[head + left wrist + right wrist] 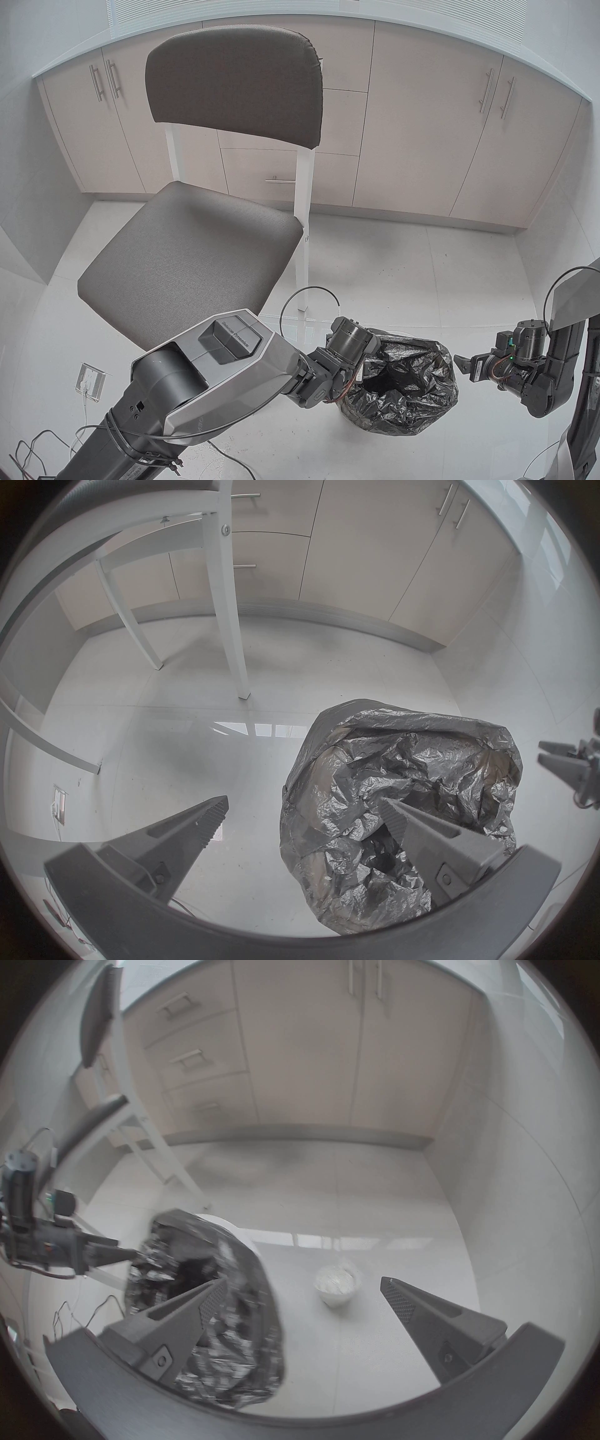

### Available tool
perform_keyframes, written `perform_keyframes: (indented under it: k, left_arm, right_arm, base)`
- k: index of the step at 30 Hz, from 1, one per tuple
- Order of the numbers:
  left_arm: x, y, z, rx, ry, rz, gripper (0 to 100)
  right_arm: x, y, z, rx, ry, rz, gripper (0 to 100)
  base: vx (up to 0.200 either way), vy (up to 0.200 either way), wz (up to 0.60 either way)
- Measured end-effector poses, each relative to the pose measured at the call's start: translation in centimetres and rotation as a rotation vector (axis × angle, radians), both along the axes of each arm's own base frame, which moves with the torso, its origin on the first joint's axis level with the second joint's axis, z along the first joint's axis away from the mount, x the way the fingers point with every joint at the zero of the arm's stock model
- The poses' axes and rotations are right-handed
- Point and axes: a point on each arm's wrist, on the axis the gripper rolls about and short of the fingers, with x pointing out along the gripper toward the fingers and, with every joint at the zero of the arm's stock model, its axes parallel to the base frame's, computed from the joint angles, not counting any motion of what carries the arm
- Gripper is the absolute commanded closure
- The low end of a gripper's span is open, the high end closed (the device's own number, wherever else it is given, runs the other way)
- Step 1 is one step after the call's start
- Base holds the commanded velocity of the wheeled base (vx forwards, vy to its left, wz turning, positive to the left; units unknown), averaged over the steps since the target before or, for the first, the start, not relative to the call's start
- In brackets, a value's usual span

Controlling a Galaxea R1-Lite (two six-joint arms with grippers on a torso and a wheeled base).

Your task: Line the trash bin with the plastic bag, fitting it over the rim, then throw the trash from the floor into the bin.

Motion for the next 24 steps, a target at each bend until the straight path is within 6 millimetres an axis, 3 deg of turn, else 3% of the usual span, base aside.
perform_keyframes:
  k: [4,9,19,24]
  left_arm:
    - [0.0,0.0,0.0,0.000,0.000,0.000,0]
    - [0.0,0.0,0.0,-0.001,-0.001,0.000,0]
    - [0.0,0.0,0.0,-0.002,-0.001,-0.001,0]
    - [0.0,0.0,0.0,-0.002,-0.001,-0.001,0]
  right_arm:
    - [-0.7,1.6,2.1,0.004,-0.063,0.066,0]
    - [-0.1,2.4,2.5,0.008,-0.098,0.096,0]
    - [4.2,4.5,-2.4,-0.003,-0.074,0.148,0]
    - [5.9,5.6,-3.9,-0.015,-0.094,0.169,0]
  base:
    - [0.000,0.000,0.00]
    - [0.000,0.000,0.00]
    - [0.000,0.000,0.00]
    - [0.000,0.000,0.00]
